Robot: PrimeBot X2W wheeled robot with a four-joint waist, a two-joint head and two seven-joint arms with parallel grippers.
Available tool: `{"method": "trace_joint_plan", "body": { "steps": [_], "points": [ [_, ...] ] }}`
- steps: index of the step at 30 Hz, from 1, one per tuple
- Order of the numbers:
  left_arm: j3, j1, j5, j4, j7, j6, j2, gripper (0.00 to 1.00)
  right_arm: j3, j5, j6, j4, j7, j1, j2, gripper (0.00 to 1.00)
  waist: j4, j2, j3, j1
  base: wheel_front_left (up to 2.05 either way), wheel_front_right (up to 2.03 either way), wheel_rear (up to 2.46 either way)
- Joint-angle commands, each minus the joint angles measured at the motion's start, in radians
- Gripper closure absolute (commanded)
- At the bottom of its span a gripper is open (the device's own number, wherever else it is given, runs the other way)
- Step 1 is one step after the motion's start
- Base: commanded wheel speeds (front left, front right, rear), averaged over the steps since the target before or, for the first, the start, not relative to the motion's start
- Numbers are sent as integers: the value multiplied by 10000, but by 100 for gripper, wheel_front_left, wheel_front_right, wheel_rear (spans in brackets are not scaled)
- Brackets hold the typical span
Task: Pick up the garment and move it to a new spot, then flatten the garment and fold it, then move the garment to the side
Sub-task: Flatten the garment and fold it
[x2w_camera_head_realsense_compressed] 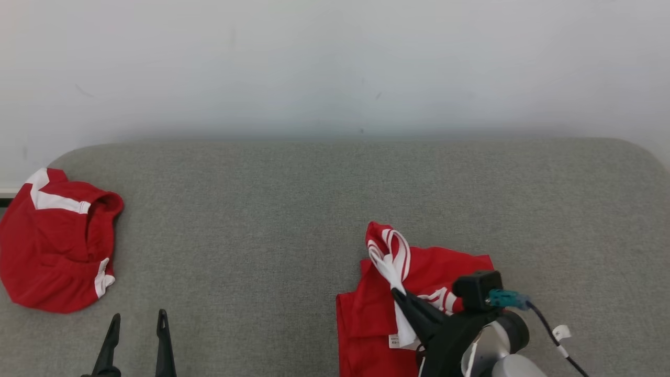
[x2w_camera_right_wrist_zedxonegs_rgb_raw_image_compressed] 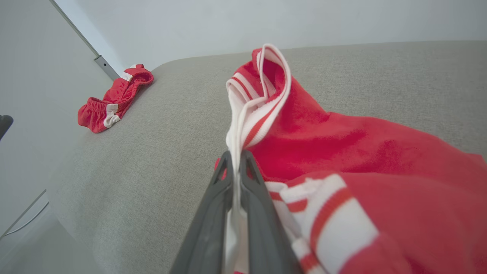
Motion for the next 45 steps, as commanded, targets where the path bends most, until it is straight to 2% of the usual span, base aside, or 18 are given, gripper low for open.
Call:
{"method": "trace_joint_plan", "body": {
  "steps": [1, 8, 9, 10, 11, 16, 21, 26, 31, 33, 34, 36, 45],
  "points": [
    [-5, -104, -30, 50, -31, 6, -37, 0, 77, -158, -25, 71, -87, 25, 145, 100, 81, 0, 27, 0, 0, 0, 0],
    [-162, -297, -39, 251, -29, -72, -70, 0, 204, -591, -25, 1134, -461, -237, 709, 100, 346, 0, 60, 0, 0, 0, 0],
    [-169, -329, -53, 288, -30, -85, -70, 0, 272, -675, -25, 1258, -532, -302, 740, 88, 367, 0, 62, 0, 0, 0, 0],
    [-168, -352, -66, 329, -31, -86, -65, 0, 323, -649, -25, 1349, -607, -331, 811, 24, 381, 0, 62, 0, 0, 0, 0],
    [-153, -365, -86, 367, -32, -97, -54, 0, 380, -543, -25, 1397, -663, -358, 866, 0, 381, 0, 62, 0, 0, 0, 0],
    [-27, -247, -138, 425, -36, -44, -28, 0, 534, -259, -25, 975, -1333, -628, 637, 0, 217, 0, 31, 0, 0, 0, 0],
    [19, -88, -116, 305, -37, 53, -63, 0, 296, 40, -25, -68, -1916, -813, 267, 0, -19, 0, -37, 0, 0, 0, 0],
    [28, -51, -118, 244, -38, 51, -51, 0, -363, -121, -25, -989, -2023, -549, -284, 0, -155, 0, -65, 0, 0, 0, 0],
    [57, 21, -130, 165, -38, 56, -23, 0, -1446, -247, -25, -1573, -1905, -13, -678, 0, -248, 0, -68, 0, 0, 0, 0],
    [64, 39, -132, 154, -38, 58, -10, 0, -1693, -265, -25, -1633, -1906, 131, -711, 0, -266, 0, -67, 0, 0, 0, 0],
    [78, 56, -136, 132, -38, 64, 11, 0, -2232, -359, -25, -1722, -2004, 385, -753, 0, -297, 0, -64, 0, 0, 0, 0],
    [103, 82, -146, 102, -39, 91, 33, 0, -2677, -516, -25, -1829, -2148, 601, -744, 0, -344, 0, -65, 0, 0, 0, 0],
    [130, 184, -186, 77, -39, 193, 59, 0, -4190, -1434, -25, -2345, -3049, 1561, -317, 0, -589, 0, -73, 0, 0, 0, 0]
  ]
}}
